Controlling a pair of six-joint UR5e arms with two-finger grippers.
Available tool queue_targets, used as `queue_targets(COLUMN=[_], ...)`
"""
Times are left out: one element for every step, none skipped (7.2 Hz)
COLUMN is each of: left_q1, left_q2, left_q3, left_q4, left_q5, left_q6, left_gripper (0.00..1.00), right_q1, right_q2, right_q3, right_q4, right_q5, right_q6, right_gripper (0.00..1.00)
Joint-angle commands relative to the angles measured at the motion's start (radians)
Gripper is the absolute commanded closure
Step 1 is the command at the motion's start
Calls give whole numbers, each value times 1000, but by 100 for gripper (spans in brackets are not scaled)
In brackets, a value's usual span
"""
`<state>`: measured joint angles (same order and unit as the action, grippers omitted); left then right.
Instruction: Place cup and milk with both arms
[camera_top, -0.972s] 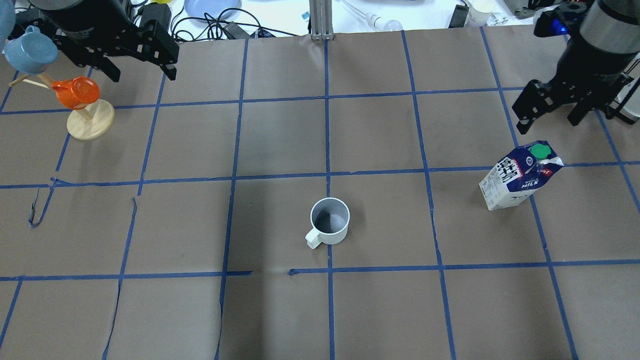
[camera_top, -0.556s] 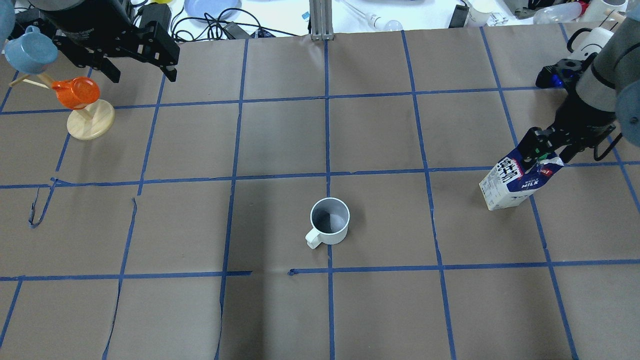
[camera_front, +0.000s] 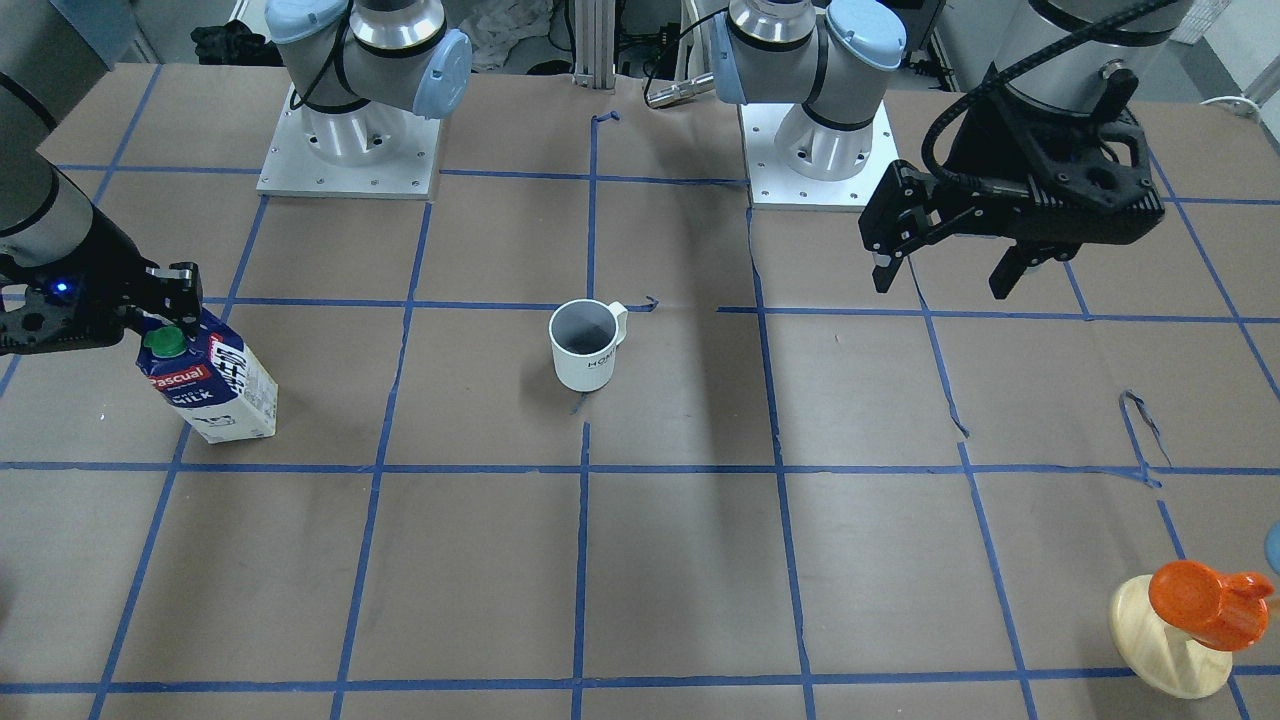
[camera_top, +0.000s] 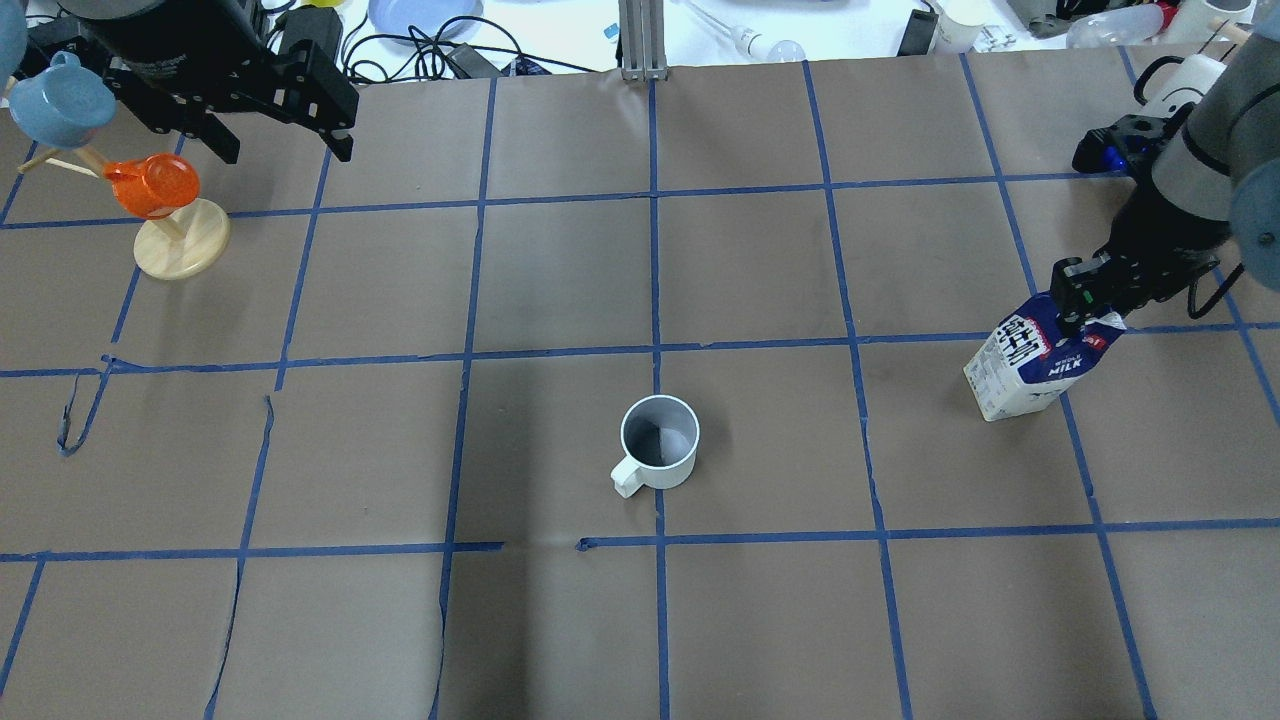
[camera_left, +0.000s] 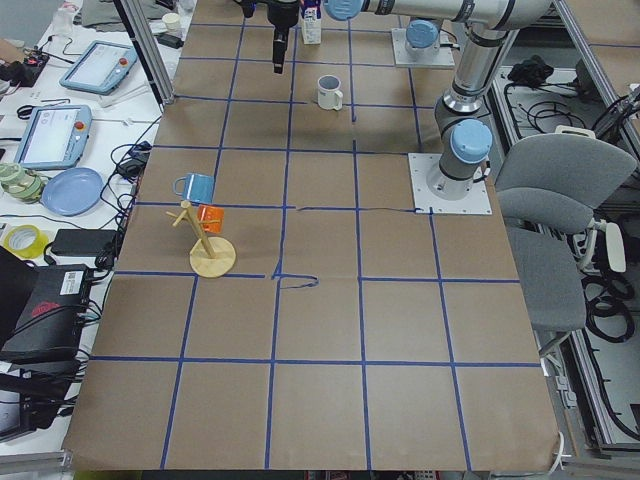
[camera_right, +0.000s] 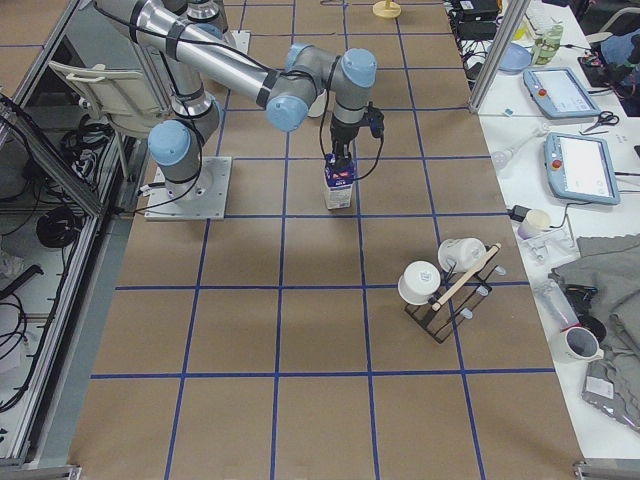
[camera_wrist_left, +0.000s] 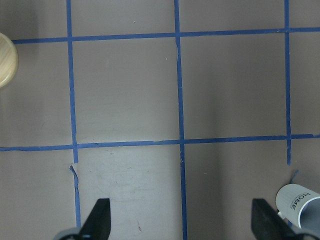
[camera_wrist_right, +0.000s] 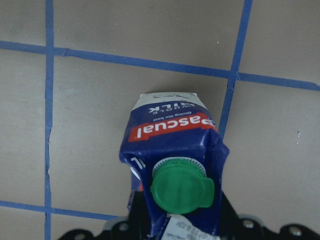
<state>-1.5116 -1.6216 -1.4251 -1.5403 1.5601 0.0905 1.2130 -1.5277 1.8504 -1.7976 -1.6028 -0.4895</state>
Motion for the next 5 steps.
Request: queue_targets(left_q1=[1,1,-1,-1,-1], left_q2=[-1,-1,0,2,2], left_q3=[0,-1,0,0,-1], left_q4=[0,-1,-1,-1,-4], left_q5=[0,0,1,1,1], left_q6=[0,2,0,2,0], left_gripper=[0,0,0,0,0], right_q1=[22,80,142,214,303], right_q2=[-6,-14,-23,-40,-48], right_q3=[-32,-66,-79,-76,-74], right_q4=[32,97,124,135,136], right_q5=[4,35,37,46,99], right_q6=[32,86,180,298,448], right_gripper=[56,56,56,56,56])
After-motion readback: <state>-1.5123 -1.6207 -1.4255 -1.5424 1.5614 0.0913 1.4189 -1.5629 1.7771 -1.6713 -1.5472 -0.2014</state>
